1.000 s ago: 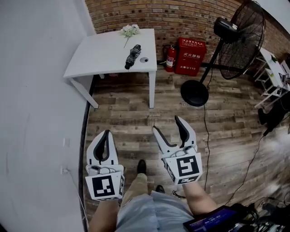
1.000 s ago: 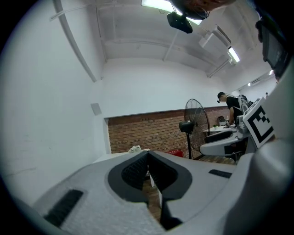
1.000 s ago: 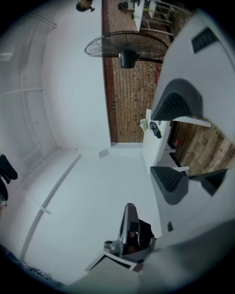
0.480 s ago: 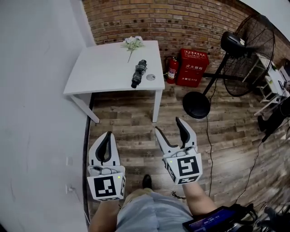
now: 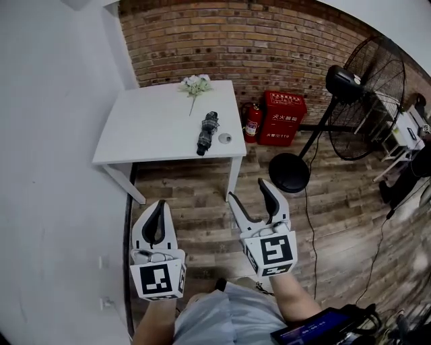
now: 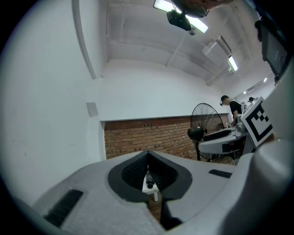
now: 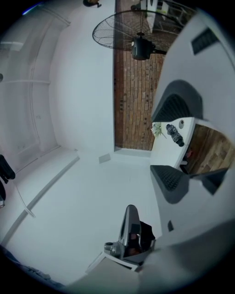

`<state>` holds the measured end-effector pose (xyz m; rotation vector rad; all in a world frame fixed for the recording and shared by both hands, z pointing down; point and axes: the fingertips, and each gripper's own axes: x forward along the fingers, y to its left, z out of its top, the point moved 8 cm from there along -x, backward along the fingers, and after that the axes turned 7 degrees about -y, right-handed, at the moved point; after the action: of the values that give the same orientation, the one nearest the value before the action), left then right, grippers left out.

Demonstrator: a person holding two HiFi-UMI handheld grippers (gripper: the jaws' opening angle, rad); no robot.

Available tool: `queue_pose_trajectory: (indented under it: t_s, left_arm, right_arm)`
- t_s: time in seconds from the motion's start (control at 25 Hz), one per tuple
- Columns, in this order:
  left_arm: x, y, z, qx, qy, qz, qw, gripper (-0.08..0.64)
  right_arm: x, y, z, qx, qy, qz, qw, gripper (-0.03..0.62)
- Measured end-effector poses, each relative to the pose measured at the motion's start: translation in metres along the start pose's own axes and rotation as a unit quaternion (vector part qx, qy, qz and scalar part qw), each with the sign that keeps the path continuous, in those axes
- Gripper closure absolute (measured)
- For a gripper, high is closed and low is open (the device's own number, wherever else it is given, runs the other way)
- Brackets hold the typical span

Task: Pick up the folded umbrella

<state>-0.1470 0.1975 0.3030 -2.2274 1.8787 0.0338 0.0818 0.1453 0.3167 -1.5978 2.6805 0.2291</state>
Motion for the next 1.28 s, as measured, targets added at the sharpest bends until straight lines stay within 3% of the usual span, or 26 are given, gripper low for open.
queue_pose_trajectory:
  t_s: [0.6,1.28]
  left_arm:
    - [0.060,0.004,-0.029,0.002,0.017,-0.029,0.9994,0.554]
    - [0.216,0.034,-0.071,0.010,0.059,-0.035,0.9976,0.554]
  right_arm:
    - [0.049,-0.025,-0.018,0.005,0.005,-0.021,1.000,0.301]
    - [0.199,-0.093,-0.063,0.040,0.037,-0.014,0.998,0.302]
